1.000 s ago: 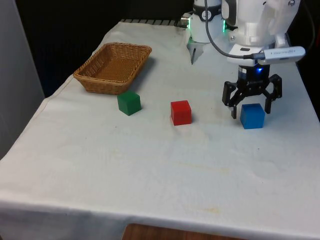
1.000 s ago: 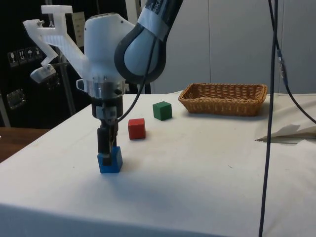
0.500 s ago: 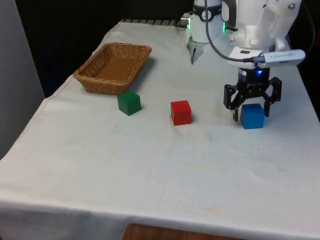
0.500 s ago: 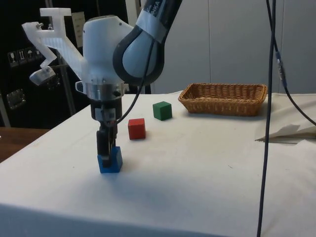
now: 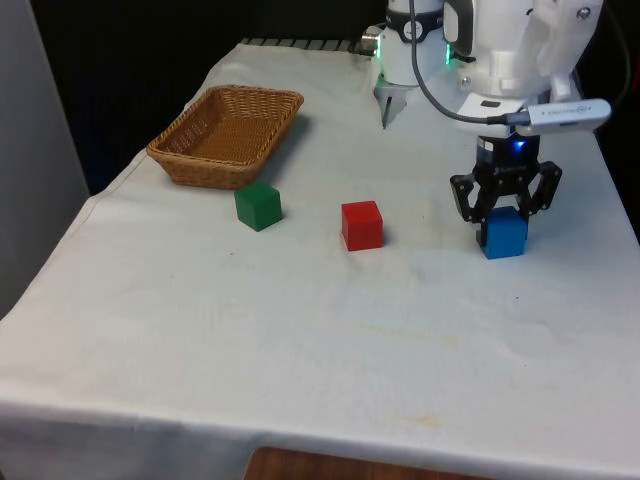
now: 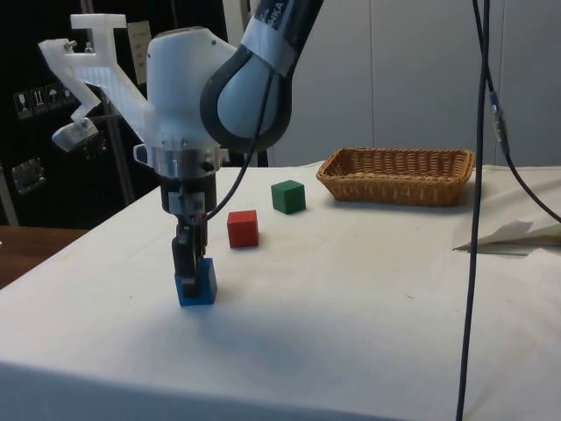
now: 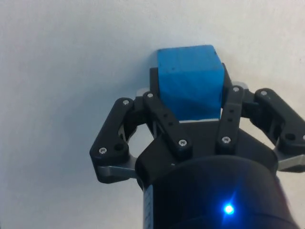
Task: Pick up the blue cube and place it into the basket.
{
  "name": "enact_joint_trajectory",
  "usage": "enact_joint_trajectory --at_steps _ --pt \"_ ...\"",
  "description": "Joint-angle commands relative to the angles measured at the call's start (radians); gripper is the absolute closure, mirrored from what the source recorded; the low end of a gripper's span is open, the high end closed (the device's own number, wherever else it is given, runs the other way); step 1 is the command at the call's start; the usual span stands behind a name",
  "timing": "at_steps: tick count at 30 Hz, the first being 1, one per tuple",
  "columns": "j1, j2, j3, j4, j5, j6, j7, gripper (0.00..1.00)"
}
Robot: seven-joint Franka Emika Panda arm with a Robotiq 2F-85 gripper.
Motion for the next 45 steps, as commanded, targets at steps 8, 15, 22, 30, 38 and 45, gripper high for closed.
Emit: enact_joint_trajectory --at_steps 8,15,22,30,38,45 --pt "-0.003 -0.027 0.005 -0.005 0.005 -0.025 -0.002 1.0" --pt "-0.005 -0.074 0.008 -0.017 0.01 -0.07 -0.002 1.0" --pt "-0.006 -0.131 0.011 -0.031 0.017 -0.118 -0.004 1.0" --pt "-0.006 -0.191 0.011 -0.043 0.021 -0.174 -0.005 1.0" --pt "-0.01 -0.249 0.009 -0.055 0.024 -0.233 -0.01 1.0" --pt "-0.011 -0.29 -0.003 -0.075 0.01 -0.26 -0.009 1.0"
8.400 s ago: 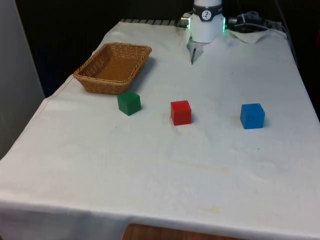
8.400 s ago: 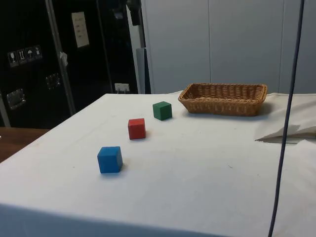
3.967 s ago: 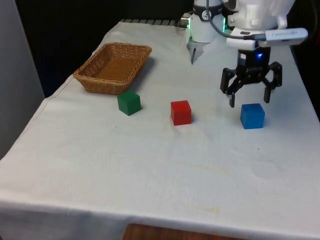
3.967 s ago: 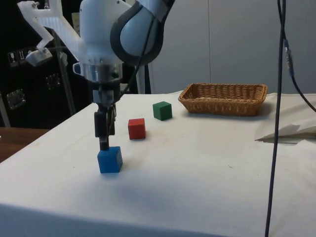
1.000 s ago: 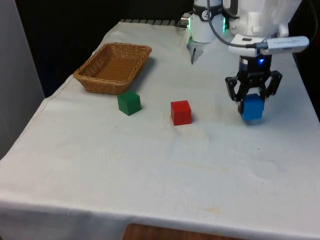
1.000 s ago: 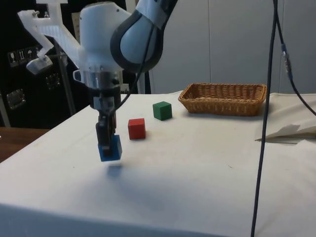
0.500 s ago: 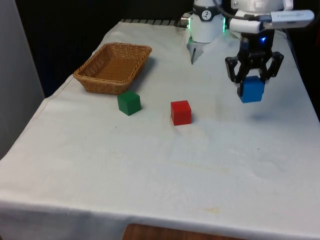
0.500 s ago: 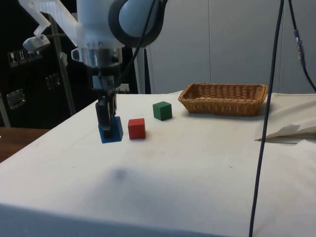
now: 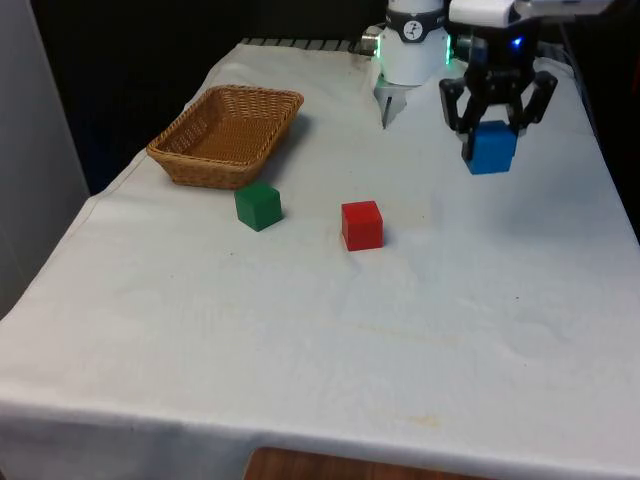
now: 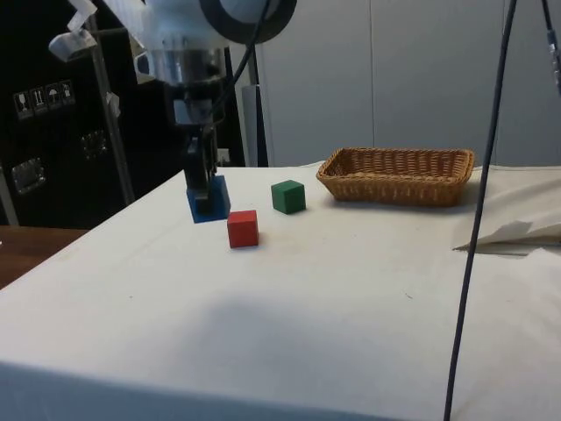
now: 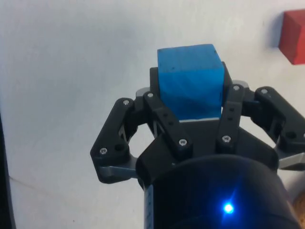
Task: Pick up the blue cube and place it into the basket.
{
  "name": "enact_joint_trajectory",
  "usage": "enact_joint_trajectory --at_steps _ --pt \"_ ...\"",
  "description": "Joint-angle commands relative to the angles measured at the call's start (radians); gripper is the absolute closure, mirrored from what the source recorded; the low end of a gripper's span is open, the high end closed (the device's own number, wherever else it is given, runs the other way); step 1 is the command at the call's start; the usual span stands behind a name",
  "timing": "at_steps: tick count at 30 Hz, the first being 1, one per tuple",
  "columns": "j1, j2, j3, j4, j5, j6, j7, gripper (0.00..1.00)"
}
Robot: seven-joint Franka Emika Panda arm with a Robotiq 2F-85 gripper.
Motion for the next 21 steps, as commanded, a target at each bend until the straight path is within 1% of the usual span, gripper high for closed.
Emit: enact_joint_trajectory --at_steps 1,7,8,9,14,15,16,21 --pt "-0.008 -0.024 0.002 -0.015 0.016 -0.01 -0.017 1.0" --pt "-0.014 -0.087 -0.012 -0.055 0.019 -0.037 -0.036 1.0" --pt "-0.008 -0.077 -0.016 -0.047 0.004 -0.034 -0.021 1.0" --pt "-0.015 -0.103 -0.017 -0.066 0.02 -0.041 -0.042 1.0" --pt "-0.018 -0.145 -0.034 -0.102 0.028 -0.046 -0.065 1.0" --pt "-0.014 -0.132 -0.034 -0.091 0.013 -0.043 -0.049 1.0" --pt "-0.018 -0.145 -0.034 -0.102 0.028 -0.046 -0.065 1.0" --pt "-0.022 -0.183 -0.055 -0.136 0.033 -0.047 -0.088 1.0"
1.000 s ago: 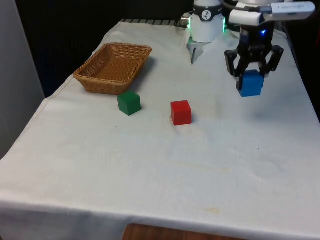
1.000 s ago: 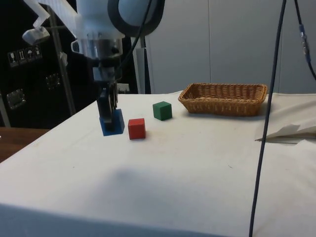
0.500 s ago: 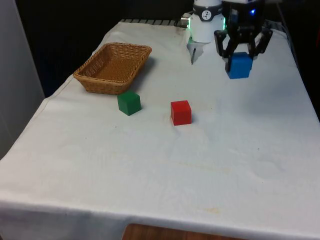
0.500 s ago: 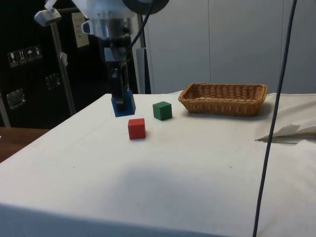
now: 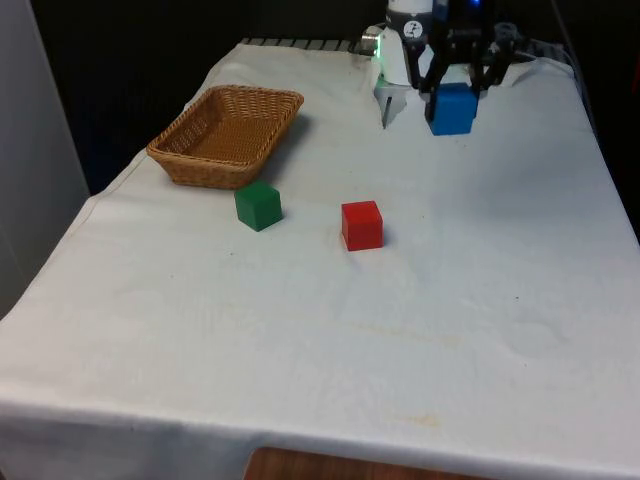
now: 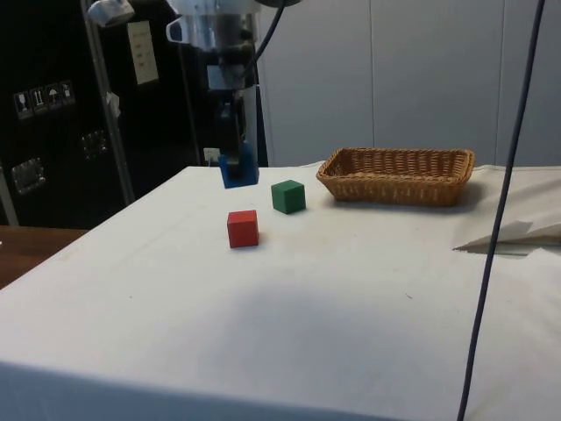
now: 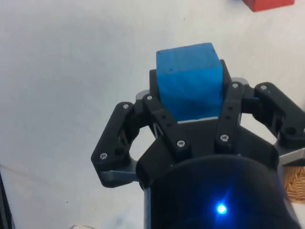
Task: Pick up the blue cube and place it into the basket.
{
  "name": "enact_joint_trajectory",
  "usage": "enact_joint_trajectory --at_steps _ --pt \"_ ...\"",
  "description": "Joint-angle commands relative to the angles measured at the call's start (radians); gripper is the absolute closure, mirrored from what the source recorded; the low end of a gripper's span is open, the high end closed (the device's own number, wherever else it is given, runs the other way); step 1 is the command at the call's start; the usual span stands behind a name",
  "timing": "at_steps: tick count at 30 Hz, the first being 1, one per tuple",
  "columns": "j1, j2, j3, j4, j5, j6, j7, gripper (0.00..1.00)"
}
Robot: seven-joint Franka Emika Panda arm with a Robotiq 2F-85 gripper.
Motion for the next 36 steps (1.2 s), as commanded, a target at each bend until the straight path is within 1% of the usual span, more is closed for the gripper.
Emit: enact_joint_trajectory --at_steps 1,4,5,6,11,12,13,18,19,22,23,24,27,30,31,32,36 --pt "-0.005 -0.016 -0.001 -0.012 0.018 -0.003 -0.02 1.0" --pt "-0.006 -0.041 -0.016 -0.035 0.02 -0.003 -0.036 1.0" --pt "-0.003 -0.036 -0.019 -0.031 0.004 0.0 -0.022 1.0" --pt "-0.006 -0.047 -0.02 -0.04 0.021 -0.003 -0.04 1.0" --pt "-0.008 -0.079 -0.041 -0.068 0.03 -0.003 -0.066 1.0" --pt "-0.004 -0.067 -0.039 -0.059 0.016 -0.001 -0.05 1.0" --pt "-0.008 -0.091 -0.05 -0.079 0.032 -0.004 -0.076 1.0" --pt "-0.007 -0.122 -0.072 -0.106 0.036 -0.005 -0.099 1.0" --pt "-0.008 -0.134 -0.082 -0.116 0.036 -0.006 -0.108 1.0" --pt "-0.007 -0.152 -0.096 -0.131 0.037 -0.007 -0.122 1.0" --pt "-0.006 -0.143 -0.094 -0.125 0.023 -0.003 -0.106 1.0" --pt "-0.007 -0.158 -0.1 -0.135 0.038 -0.007 -0.126 1.0" --pt "-0.008 -0.175 -0.114 -0.15 0.039 -0.008 -0.14 1.0" --pt "-0.008 -0.198 -0.134 -0.169 0.04 -0.01 -0.159 1.0" --pt "-0.006 -0.189 -0.132 -0.163 0.027 -0.006 -0.145 1.0" --pt "-0.008 -0.202 -0.138 -0.173 0.04 -0.01 -0.163 1.0" --pt "-0.008 -0.228 -0.164 -0.195 0.04 -0.011 -0.187 1.0"
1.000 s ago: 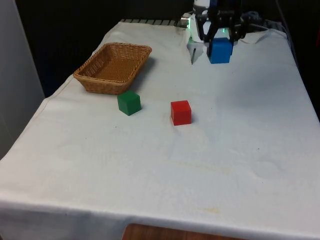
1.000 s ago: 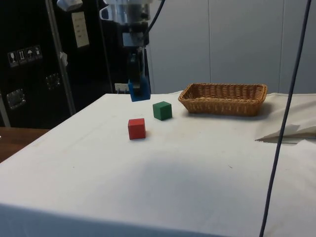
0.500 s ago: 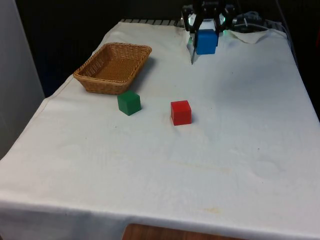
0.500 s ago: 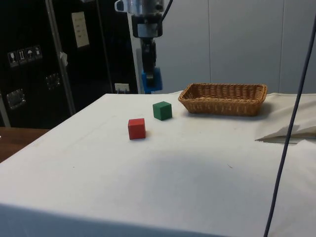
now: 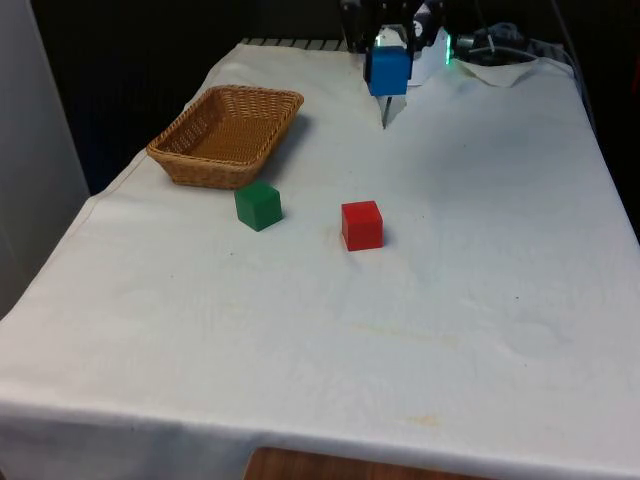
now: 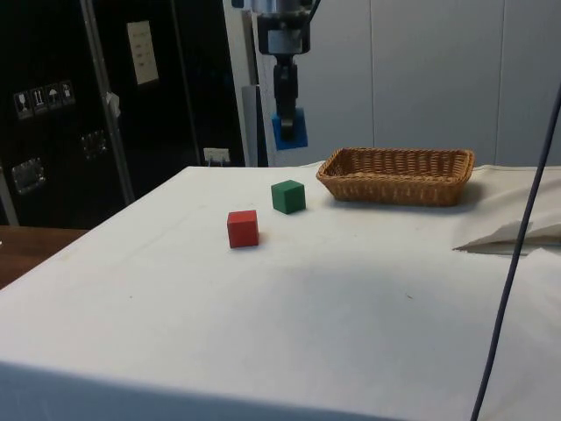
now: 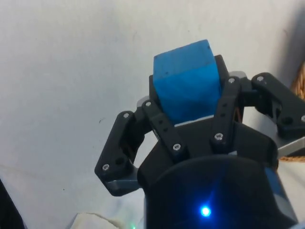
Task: Pick up the blue cube and place it into the basket.
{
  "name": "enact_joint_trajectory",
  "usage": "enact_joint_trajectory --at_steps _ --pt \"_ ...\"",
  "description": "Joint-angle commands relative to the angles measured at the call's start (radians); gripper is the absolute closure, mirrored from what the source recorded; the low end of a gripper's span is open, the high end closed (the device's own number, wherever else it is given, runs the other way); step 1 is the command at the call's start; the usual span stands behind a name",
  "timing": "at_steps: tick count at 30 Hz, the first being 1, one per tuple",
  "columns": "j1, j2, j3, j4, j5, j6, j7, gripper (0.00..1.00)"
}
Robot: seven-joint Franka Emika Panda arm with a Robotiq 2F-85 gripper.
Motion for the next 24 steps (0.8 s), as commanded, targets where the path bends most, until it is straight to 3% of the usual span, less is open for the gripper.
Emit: enact_joint_trajectory --at_steps 1,2,11,12,24 --pt "-0.001 -0.011 -0.007 -0.009 0.012 -0.004 -0.017 1.0" --pt "0.0 -0.004 -0.005 -0.004 0.0 0.0 -0.005 1.0" --pt "-0.002 -0.059 -0.065 -0.047 0.009 -0.009 -0.07 1.0" --pt "0.0 -0.048 -0.06 -0.04 0.0 -0.003 -0.057 1.0" --pt "-0.004 -0.114 -0.143 -0.086 0.005 -0.018 -0.142 1.0"
